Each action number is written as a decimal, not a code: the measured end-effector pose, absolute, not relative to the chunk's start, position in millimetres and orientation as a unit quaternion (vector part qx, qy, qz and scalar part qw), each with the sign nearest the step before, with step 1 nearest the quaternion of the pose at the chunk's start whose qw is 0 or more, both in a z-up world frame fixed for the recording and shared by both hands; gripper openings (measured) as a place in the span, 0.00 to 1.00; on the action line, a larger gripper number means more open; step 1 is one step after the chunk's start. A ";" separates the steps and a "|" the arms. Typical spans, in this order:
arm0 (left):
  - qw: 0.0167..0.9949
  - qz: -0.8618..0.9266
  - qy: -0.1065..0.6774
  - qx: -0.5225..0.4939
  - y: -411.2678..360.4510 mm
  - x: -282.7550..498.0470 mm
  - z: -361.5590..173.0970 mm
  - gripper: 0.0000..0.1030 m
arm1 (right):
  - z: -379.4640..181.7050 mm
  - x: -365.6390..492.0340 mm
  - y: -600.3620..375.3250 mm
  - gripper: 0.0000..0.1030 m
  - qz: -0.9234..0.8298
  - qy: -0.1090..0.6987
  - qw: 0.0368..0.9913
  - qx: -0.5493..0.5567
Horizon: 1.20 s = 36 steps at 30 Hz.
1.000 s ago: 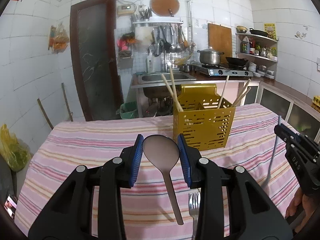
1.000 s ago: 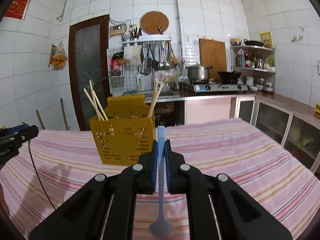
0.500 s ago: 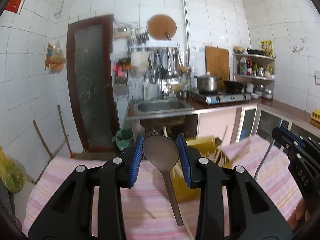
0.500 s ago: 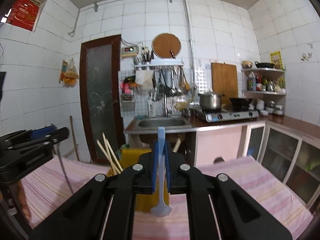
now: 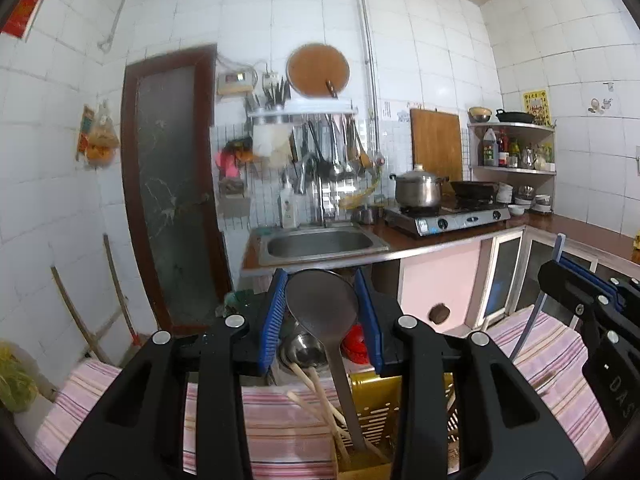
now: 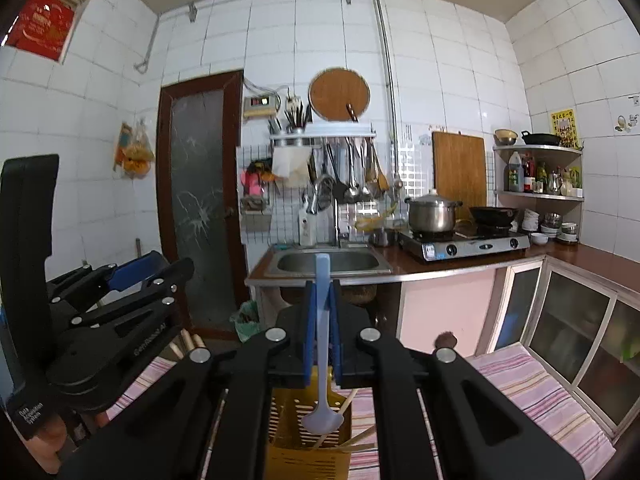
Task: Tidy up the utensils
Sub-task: 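Carry the spoon and blue utensil over the holder and open both tools, then lower the right tool to the loose chopstick and close on it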
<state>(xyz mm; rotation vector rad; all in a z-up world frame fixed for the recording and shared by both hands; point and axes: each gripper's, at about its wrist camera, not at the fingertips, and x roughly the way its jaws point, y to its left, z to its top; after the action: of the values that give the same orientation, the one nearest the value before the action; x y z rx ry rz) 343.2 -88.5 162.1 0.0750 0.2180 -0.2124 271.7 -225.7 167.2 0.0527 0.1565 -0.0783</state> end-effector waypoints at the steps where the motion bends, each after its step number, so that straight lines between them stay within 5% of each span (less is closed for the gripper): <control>1: 0.987 -0.108 0.117 0.036 -89.8 349.0 154.7 0.33 | 162.1 276.7 -225.5 0.07 -0.039 0.084 0.995 0.027; 12: 0.977 -0.115 0.175 0.041 -85.5 374.9 98.9 0.35 | 110.8 316.9 -235.6 0.08 -0.061 0.169 0.983 0.028; 14: 0.974 -0.120 0.188 0.038 -80.6 370.9 103.8 0.47 | 110.4 316.0 -242.0 0.09 -0.069 0.181 0.980 0.035; 15: 0.975 -0.116 0.189 0.034 -77.2 365.4 107.9 0.63 | 111.7 314.6 -244.4 0.10 -0.072 0.184 0.980 0.039; 16: 0.977 -0.108 0.182 0.028 -70.0 356.8 114.9 0.73 | 115.0 310.7 -248.1 0.20 -0.076 0.186 0.979 0.043; 17: 0.978 -0.104 0.179 0.025 -65.2 351.4 120.1 0.77 | 119.7 304.4 -251.3 0.42 -0.081 0.183 0.979 0.047; 19: 0.978 -0.098 0.185 0.019 -53.0 339.5 131.1 0.83 | 130.4 288.0 -255.3 0.59 -0.095 0.168 0.980 0.050; 26: 0.977 -0.063 0.200 0.021 -8.5 279.7 138.3 0.95 | 130.7 240.6 -253.8 0.75 -0.111 0.182 0.976 0.035; 36: 0.962 -0.032 0.269 0.020 42.8 219.6 80.8 0.95 | 55.8 206.9 -228.2 0.77 -0.095 0.256 0.961 0.045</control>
<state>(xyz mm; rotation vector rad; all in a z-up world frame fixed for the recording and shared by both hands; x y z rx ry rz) 219.6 42.8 80.8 0.0407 0.5446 -0.0650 206.9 -228.2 55.8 0.0903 0.5192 -0.1924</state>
